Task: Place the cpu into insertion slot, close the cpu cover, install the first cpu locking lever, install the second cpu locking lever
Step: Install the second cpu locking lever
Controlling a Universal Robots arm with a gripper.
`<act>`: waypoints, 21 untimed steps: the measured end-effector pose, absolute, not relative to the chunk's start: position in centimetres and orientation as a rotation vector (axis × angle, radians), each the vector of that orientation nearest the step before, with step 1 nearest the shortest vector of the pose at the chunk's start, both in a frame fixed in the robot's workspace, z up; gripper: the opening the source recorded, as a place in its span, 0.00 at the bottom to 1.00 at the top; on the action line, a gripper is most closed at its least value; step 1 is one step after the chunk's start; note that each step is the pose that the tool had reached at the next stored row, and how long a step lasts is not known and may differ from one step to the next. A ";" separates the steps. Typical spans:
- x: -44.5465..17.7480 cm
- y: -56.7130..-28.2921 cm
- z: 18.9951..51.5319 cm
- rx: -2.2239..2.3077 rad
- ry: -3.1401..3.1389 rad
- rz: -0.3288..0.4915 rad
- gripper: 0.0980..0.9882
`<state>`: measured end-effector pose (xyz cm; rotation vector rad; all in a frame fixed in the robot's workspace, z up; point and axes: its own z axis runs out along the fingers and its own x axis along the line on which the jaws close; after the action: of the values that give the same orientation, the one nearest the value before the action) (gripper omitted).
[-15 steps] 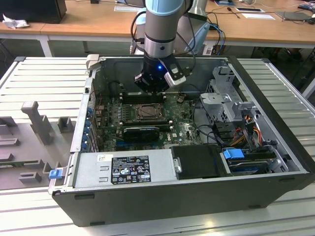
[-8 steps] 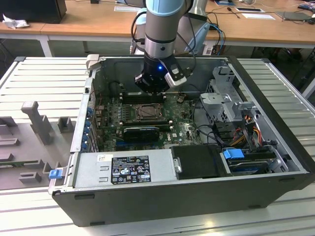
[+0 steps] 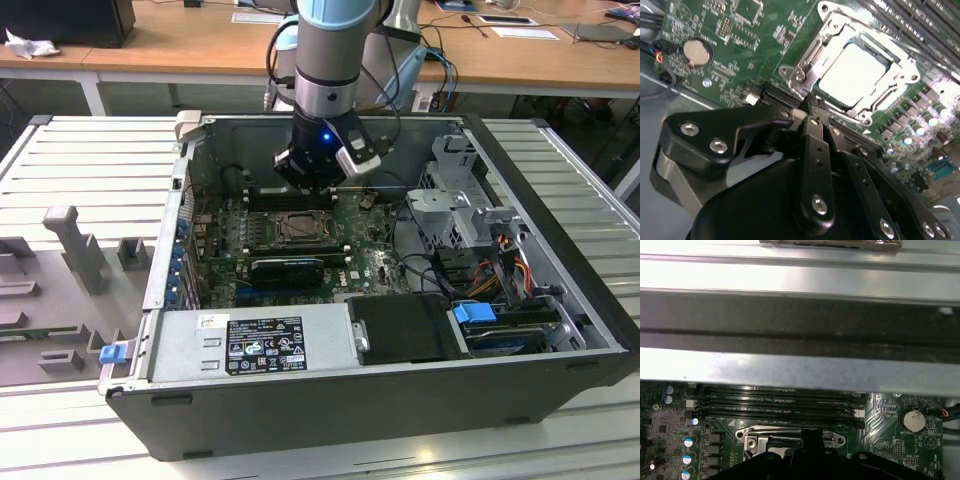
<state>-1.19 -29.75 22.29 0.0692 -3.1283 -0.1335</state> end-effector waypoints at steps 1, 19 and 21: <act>-1.2 -29.8 22.3 0.069 -3.128 -0.134 0.01; -1.2 -30.8 22.4 0.069 -3.128 -0.133 0.01; -1.2 -30.9 22.4 0.069 -3.128 -0.134 0.01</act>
<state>-1.17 -30.89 22.41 0.0690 -3.1283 -0.1335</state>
